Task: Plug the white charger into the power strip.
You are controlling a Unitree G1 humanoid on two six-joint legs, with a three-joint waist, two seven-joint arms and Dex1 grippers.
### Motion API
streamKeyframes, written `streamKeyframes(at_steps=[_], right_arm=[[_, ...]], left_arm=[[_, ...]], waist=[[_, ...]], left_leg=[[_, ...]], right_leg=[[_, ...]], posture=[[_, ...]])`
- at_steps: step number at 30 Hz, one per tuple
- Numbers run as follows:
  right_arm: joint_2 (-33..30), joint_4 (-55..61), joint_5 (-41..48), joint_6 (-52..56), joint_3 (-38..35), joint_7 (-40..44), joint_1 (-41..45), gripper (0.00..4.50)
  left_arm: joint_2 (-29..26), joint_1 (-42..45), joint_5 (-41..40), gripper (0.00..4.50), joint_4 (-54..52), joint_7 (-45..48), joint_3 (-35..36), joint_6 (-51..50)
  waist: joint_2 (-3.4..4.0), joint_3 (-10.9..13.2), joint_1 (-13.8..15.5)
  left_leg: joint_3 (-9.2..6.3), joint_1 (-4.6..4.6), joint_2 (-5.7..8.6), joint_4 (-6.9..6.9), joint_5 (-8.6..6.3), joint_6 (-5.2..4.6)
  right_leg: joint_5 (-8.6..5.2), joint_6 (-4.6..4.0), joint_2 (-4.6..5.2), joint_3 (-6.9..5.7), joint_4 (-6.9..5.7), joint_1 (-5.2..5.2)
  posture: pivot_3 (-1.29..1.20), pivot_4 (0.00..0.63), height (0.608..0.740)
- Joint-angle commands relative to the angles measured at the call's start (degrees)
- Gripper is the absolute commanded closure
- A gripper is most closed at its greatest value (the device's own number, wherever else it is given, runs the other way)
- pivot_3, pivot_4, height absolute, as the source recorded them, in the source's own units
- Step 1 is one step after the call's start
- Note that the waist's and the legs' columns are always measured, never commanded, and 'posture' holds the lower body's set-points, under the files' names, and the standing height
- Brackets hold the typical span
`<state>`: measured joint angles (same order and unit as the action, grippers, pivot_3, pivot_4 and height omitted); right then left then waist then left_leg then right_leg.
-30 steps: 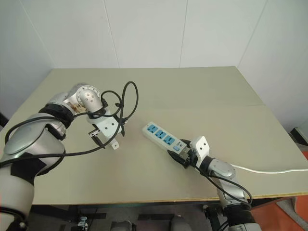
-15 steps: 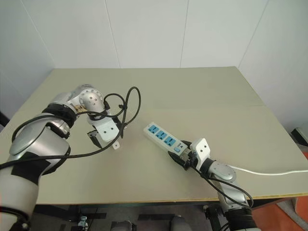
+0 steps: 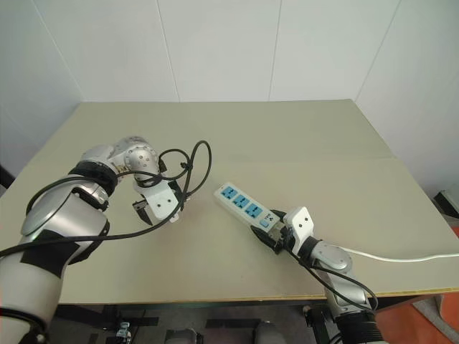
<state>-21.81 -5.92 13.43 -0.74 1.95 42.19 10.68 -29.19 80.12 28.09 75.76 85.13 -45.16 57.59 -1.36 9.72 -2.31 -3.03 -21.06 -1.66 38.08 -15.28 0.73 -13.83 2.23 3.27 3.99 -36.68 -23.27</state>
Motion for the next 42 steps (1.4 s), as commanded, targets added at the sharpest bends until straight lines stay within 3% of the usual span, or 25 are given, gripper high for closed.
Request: streamKeyframes(at_steps=[1, 3, 6, 15, 24, 26, 28, 30, 36, 42], right_arm=[[-1.13, -0.09, -1.59, 1.05, 0.34, -0.38, -1.02, 1.1], [-1.12, -0.06, -1.69, 1.09, 0.31, -0.43, -1.04, 1.1], [-1.1, -0.12, -1.88, 1.17, 0.29, -0.51, -0.98, 1.1], [-0.82, 0.35, -1.77, 1.53, -0.01, -0.85, -1.08, 1.1], [-0.87, 0.35, -1.88, 1.54, 0.12, -1.09, -1.05, 1.1], [-1.07, 0.61, -1.92, 1.54, 0.21, -0.93, -1.27, 1.1], [-1.4, 0.78, -1.75, 1.16, 0.4, -0.2, -1.48, 1.1], [-1.57, 1.09, -1.55, 0.93, 0.48, 0.24, -1.64, 1.1], [-2.88, 1.02, 0.13, -2.44, 1.64, 7.25, -0.3, 1.1], [-4.28, -4.18, 0.54, -5.74, 5.59, 18.19, 6.4, 1.1]], left_arm=[[0.28, -0.15, 1.74, 0.0, 0.21, -2.12, 1.4, 0.26], [0.63, -0.53, 1.46, 0.0, 0.51, -1.86, 2.37, -0.01], [1.23, -1.18, 0.75, 0.59, 0.76, -1.13, 3.97, -0.93], [1.64, -1.95, 2.27, 3.5, 0.8, 0.81, 5.74, -0.45], [2.18, -2.03, 6.71, 3.49, 0.43, -7.74, 5.32, -1.55], [3.44, -2.17, 2.25, 3.49, 0.87, -4.68, 9.59, -5.64], [5.15, -1.95, -8.1, 3.49, 1.16, 3.87, 17.87, -11.67], [5.61, -1.66, -14.85, 3.49, 0.78, 7.26, 21.58, -15.33], [-0.97, -2.88, -43.88, 3.49, -13.65, 7.37, 24.9, -38.59], [-5.25, -8.23, -56.53, 3.49, -24.34, 7.37, 36.09, -59.46]], waist=[[0.0, 0.0, 0.01], [0.0, 0.0, 0.02], [0.0, -0.01, 0.03], [0.0, -0.01, 0.03], [0.02, -0.08, 0.28], [0.02, -0.08, 0.41], [0.02, -0.09, 0.43], [0.02, -0.09, 0.31], [0.03, -0.09, -0.89], [0.04, -0.09, -1.9]], left_leg=[[0.0, 0.0, 0.0, 0.0, 0.0, 0.0], [0.0, 0.0, 0.0, 0.0, 0.0, 0.0], [0.0, 0.01, 0.0, 0.0, 0.0, 0.0], [0.0, 0.02, 0.01, 0.01, 0.0, 0.0], [0.01, 0.27, 0.02, 0.01, 0.0, 0.0], [0.0, 0.35, 0.02, 0.01, 0.0, 0.0], [0.0, 0.3, 0.02, 0.01, 0.0, 0.0], [0.0, 0.17, 0.02, 0.02, 0.0, 0.0], [-0.07, 0.01, 0.0, 0.04, -0.01, -0.02], [-0.05, 0.24, -0.01, 0.05, -0.02, -0.03]], right_leg=[[0.0, 0.0, 0.0, 0.0, 0.0, 0.0], [0.0, 0.0, 0.0, 0.0, -0.01, 0.0], [0.0, 0.0, 0.0, 0.0, -0.01, 0.01], [0.0, 0.0, 0.0, -0.01, -0.02, 0.02], [0.0, 0.0, 0.02, 0.0, -0.06, 0.24], [0.0, 0.01, 0.02, 0.0, -0.07, 0.3], [0.0, 0.01, 0.02, -0.01, -0.07, 0.27], [0.0, 0.0, 0.02, -0.03, -0.07, 0.17], [0.01, 0.0, 0.01, -0.03, -0.31, 0.03], [-0.01, 0.02, 0.0, -0.01, -0.23, 0.14]], posture=[[0.0, 0.15, 0.74], [0.0, 0.15, 0.74], [0.0, 0.15, 0.74], [0.0, 0.15, 0.74], [0.0, 0.15, 0.74], [0.0, 0.15, 0.74], [0.0, 0.15, 0.74], [0.0, 0.15, 0.74], [0.0, 0.15, 0.74], [0.0, 0.15, 0.74]])
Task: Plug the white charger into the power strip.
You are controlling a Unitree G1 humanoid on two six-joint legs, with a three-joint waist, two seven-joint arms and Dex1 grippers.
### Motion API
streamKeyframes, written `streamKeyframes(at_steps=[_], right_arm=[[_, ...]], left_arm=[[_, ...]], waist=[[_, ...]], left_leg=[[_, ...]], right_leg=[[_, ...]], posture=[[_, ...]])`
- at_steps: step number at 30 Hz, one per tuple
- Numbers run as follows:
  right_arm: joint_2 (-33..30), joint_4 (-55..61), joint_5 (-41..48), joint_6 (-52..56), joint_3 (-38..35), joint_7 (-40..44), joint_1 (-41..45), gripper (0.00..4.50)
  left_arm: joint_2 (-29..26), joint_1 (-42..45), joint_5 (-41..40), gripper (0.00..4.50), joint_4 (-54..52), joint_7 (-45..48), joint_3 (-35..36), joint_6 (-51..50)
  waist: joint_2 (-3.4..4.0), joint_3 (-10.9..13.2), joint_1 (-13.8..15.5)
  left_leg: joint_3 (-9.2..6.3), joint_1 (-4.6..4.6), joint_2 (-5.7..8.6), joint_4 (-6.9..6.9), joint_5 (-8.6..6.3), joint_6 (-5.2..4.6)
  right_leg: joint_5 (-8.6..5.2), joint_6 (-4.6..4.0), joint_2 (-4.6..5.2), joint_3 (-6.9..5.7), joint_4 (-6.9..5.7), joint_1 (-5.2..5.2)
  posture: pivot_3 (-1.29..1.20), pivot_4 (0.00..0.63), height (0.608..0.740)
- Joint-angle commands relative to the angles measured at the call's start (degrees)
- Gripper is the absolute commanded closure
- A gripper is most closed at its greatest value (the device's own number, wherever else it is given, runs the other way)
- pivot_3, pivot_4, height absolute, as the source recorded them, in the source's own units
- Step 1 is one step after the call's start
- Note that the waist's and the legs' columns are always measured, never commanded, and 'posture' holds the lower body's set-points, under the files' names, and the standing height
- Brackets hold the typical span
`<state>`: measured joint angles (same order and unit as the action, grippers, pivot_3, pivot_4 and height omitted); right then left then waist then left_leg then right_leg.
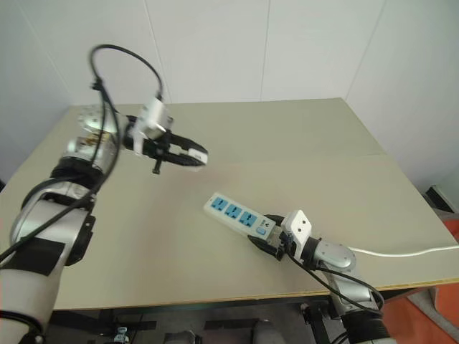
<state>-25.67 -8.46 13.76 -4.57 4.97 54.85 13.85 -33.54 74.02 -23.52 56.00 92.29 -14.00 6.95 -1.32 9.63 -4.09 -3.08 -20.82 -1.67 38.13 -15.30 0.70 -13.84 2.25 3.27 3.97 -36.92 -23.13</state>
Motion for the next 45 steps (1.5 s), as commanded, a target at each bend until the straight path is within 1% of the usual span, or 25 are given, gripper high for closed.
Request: streamKeyframes(at_steps=[1, 3, 6, 10, 13, 15, 19, 21, 24, 33, 39, 45], right_arm=[[-0.25, -2.95, 0.27, -2.3, 3.25, 7.33, 4.79, 1.1], [0.32, -5.46, 0.33, -3.41, 4.41, 10.26, 7.39, 1.1], [1.96, -10.21, 0.36, -5.26, 6.25, 14.86, 11.52, 1.1], [4.95, -17.27, -1.75, -9.35, 8.05, 17.0, 15.15, 1.1], [6.82, -20.63, -2.76, -11.44, 8.49, 17.3, 16.35, 1.1], [7.71, -21.84, -3.17, -12.39, 8.64, 17.16, 16.51, 1.1], [8.78, -23.38, -3.55, -13.65, 8.79, 16.97, 16.36, 1.1], [9.15, -24.05, -3.87, -14.22, 8.86, 16.78, 16.36, 1.1], [9.48, -24.47, -3.93, -14.18, 8.9, 16.78, 16.55, 1.1], [9.74, -26.1, -4.49, -13.99, 9.19, 18.09, 17.47, 1.1], [9.87, -26.53, -4.83, -14.33, 9.0, 17.54, 17.59, 1.1], [10.31, -25.86, -4.96, -14.46, 9.01, 16.67, 17.12, 1.1]], left_arm=[[-1.22, -3.76, -5.59, 3.49, -6.83, 0.13, 6.68, -11.82], [-1.63, -7.24, -6.73, 3.49, -12.25, -1.27, 9.18, -16.78], [-1.62, -13.79, -9.14, 3.49, -23.01, -6.28, 12.21, -25.32], [-0.44, -22.63, -11.94, 3.49, -35.87, -12.95, 14.99, -33.54], [0.97, -27.41, -14.59, 3.49, -42.42, -17.19, 17.57, -37.63], [2.29, -30.56, -16.1, 3.49, -45.66, -18.82, 19.09, -37.91], [3.99, -37.9, -15.74, 3.49, -50.2, -14.94, 19.73, -30.69], [4.61, -39.87, -16.02, 3.49, -49.76, -12.52, 19.86, -28.52], [5.17, -40.5, -16.37, 3.49, -46.93, -8.72, 19.62, -26.76], [6.9, -36.12, -13.34, 3.49, -34.62, -0.47, 17.32, -22.48], [9.1, -34.84, -12.8, 3.49, -27.85, 0.21, 16.43, -20.98], [9.09, -35.83, -12.01, 3.49, -26.35, 0.21, 11.21, -16.0]], waist=[[0.01, -0.01, -0.21], [0.01, 0.0, -0.2], [0.02, 0.0, -0.23], [0.02, -0.01, -0.09], [0.02, -0.01, 0.0], [0.03, -0.01, 0.01], [0.05, -0.05, -0.15], [0.05, -0.05, -0.13], [0.04, -0.06, -0.07], [0.04, -0.1, -0.24], [0.03, -0.1, -0.26], [0.03, -0.1, -0.3]], left_leg=[[0.01, 0.08, -0.01, 0.0, 0.0, 0.0], [-0.01, 0.14, -0.06, -0.01, 0.0, 0.0], [-0.03, 0.12, -0.15, -0.02, 0.0, 0.01], [-0.03, 0.06, -0.16, 0.0, 0.01, 0.02], [-0.01, 0.08, -0.17, 0.0, 0.02, 0.03], [-0.02, 0.09, -0.17, 0.0, 0.04, 0.07], [0.08, 0.35, -0.18, -0.05, 0.04, 0.07], [0.12, 0.46, -0.19, -0.12, 0.04, 0.08], [0.12, 0.49, -0.18, -0.13, 0.04, 0.08], [0.12, 0.56, -0.17, -0.15, 0.04, 0.08], [0.11, 0.61, -0.17, -0.15, 0.04, 0.07], [0.1, 0.62, -0.18, -0.15, 0.03, 0.07]], right_leg=[[0.0, 0.0, -0.02, 0.01, 0.05, 0.03], [0.0, 0.0, -0.08, 0.01, -0.01, 0.03], [0.01, -0.02, -0.14, 0.01, -0.14, 0.0], [0.02, -0.04, -0.12, 0.0, -0.18, -0.02], [0.03, -0.05, -0.1, 0.01, -0.19, -0.02], [0.03, -0.06, -0.1, 0.0, -0.18, -0.03], [0.03, -0.07, -0.1, 0.06, -0.09, 0.08], [0.03, -0.07, -0.12, 0.09, -0.08, 0.11], [0.04, -0.1, -0.11, 0.09, -0.08, 0.14], [0.05, -0.11, -0.12, 0.07, 0.03, 0.25], [0.05, -0.11, -0.12, 0.07, 0.06, 0.35], [0.05, -0.11, -0.13, 0.07, 0.05, 0.35]], posture=[[0.0, 0.15, 0.74], [0.0, 0.15, 0.74], [0.0, 0.15, 0.74], [0.0, 0.15, 0.74], [0.0, 0.15, 0.74], [0.0, 0.15, 0.74], [0.0, 0.15, 0.74], [0.0, 0.15, 0.74], [0.0, 0.15, 0.74], [0.0, 0.15, 0.74], [0.0, 0.15, 0.74], [0.0, 0.15, 0.74]])
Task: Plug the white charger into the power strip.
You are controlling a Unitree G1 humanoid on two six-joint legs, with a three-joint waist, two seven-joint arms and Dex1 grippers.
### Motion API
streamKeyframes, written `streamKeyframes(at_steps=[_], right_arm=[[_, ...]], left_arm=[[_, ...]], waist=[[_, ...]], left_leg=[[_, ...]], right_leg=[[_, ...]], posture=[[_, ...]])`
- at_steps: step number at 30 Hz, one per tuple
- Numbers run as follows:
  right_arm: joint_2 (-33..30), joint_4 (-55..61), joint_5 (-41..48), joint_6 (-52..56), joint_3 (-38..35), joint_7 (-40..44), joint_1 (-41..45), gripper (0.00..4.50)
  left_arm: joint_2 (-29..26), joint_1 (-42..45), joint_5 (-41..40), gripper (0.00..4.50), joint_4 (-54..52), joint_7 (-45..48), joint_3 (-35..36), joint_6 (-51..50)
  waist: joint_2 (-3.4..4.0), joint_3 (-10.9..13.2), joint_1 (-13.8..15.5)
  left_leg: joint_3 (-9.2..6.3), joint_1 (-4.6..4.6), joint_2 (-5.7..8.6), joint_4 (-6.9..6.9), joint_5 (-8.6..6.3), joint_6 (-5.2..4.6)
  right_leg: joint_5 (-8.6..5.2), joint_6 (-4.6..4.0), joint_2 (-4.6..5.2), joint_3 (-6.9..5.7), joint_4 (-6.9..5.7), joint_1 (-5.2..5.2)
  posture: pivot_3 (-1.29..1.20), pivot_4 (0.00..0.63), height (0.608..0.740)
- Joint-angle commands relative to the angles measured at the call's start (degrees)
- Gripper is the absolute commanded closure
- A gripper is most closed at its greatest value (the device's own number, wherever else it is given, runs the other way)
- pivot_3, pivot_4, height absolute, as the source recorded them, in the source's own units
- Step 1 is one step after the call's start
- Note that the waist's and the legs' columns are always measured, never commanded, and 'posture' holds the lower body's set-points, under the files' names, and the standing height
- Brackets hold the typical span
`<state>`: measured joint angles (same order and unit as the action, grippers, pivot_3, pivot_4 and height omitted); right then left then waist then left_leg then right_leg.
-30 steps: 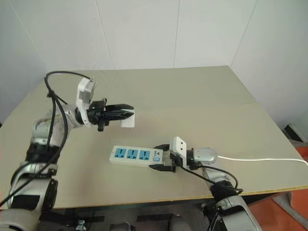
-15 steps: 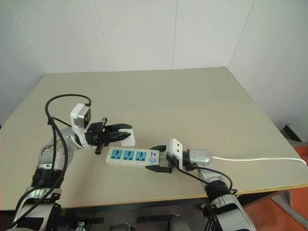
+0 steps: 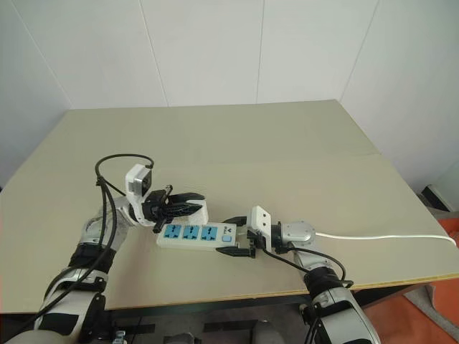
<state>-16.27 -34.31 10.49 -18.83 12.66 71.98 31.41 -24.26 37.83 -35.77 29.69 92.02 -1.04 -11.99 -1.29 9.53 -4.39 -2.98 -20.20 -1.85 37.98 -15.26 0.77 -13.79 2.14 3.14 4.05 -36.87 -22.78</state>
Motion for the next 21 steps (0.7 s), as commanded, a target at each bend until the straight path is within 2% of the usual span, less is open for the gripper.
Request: streamKeyframes(at_steps=[1, 9, 21], right_arm=[[0.97, 0.13, -1.69, -0.14, 1.37, -0.54, -0.52, 1.1], [1.59, 1.66, -1.96, 0.07, 1.97, -1.03, -1.83, 1.1], [1.05, 2.77, -2.11, 0.66, 2.25, -0.95, -2.46, 1.1]], left_arm=[[-0.39, 0.28, 0.31, 3.49, 0.22, 0.48, -2.67, 4.1], [-0.3, 0.42, 0.97, 3.49, 4.07, 0.48, -7.36, 11.11], [0.53, 1.3, 1.78, 3.49, 9.42, 0.48, -8.86, 15.71]], waist=[[0.0, 0.0, 0.0], [0.0, 0.0, -0.06], [0.0, -0.01, 0.01]], left_leg=[[0.0, 0.0, 0.0, 0.0, 0.0, 0.0], [-0.01, 0.0, -0.01, 0.0, 0.0, 0.0], [-0.01, 0.01, 0.0, -0.01, -0.01, -0.01]], right_leg=[[0.0, 0.0, 0.0, 0.0, 0.0, 0.0], [0.0, 0.0, -0.01, 0.01, 0.0, -0.01], [0.0, 0.01, -0.01, -0.01, 0.06, 0.05]], posture=[[0.0, 0.15, 0.74], [0.0, 0.15, 0.74], [0.0, 0.15, 0.74]])
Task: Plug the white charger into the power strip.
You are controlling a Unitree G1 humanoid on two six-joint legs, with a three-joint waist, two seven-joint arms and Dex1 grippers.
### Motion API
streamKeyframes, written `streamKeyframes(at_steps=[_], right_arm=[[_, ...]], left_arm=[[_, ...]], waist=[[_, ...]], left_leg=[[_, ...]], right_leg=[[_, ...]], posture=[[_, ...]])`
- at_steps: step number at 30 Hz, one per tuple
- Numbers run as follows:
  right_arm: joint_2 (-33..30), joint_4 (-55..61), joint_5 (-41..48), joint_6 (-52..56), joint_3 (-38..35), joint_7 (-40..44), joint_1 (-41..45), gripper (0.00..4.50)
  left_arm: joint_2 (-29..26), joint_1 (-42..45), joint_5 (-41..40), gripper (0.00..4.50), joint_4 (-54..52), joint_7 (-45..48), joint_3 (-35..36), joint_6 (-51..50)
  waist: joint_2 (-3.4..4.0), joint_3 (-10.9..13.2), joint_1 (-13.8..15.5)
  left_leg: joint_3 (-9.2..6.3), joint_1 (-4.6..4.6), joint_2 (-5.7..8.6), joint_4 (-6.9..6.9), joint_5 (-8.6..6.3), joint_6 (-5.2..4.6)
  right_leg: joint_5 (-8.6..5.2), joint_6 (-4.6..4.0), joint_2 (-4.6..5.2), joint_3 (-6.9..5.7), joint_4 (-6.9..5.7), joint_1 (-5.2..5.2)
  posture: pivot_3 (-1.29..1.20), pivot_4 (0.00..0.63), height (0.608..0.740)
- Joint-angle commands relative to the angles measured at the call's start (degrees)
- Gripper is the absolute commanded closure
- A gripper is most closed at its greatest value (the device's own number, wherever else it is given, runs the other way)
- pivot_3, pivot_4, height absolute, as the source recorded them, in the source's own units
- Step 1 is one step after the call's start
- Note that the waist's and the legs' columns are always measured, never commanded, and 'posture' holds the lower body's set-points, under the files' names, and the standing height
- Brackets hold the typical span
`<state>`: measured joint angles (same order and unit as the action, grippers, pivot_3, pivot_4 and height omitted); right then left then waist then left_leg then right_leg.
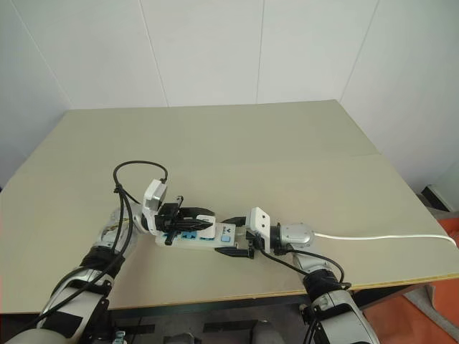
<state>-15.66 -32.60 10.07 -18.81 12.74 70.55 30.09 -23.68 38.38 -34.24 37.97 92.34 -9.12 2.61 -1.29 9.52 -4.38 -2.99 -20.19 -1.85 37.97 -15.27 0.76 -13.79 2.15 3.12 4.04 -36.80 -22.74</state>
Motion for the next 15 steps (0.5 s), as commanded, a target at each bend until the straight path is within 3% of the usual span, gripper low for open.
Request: streamKeyframes(at_steps=[1, 15], right_arm=[[0.41, 1.18, -1.73, 0.66, 2.23, 0.45, -1.26, 1.1], [0.53, 1.44, -1.97, 0.89, 2.35, -0.19, -1.53, 1.1]], left_arm=[[-0.1, 0.83, 0.39, 3.49, 1.45, 0.16, -1.1, 1.49], [-1.29, -0.26, -1.34, 3.49, 1.8, 0.16, -4.68, 1.94]], waist=[[0.0, 0.0, 0.01], [0.0, -0.01, 0.06]], left_leg=[[0.0, 0.0, 0.0, 0.0, 0.0, 0.0], [-0.02, 0.03, 0.0, -0.01, -0.01, -0.02]], right_leg=[[0.0, 0.0, 0.0, 0.0, 0.01, 0.01], [-0.01, 0.01, -0.01, -0.02, 0.04, 0.07]], posture=[[0.0, 0.15, 0.74], [0.0, 0.15, 0.74]])
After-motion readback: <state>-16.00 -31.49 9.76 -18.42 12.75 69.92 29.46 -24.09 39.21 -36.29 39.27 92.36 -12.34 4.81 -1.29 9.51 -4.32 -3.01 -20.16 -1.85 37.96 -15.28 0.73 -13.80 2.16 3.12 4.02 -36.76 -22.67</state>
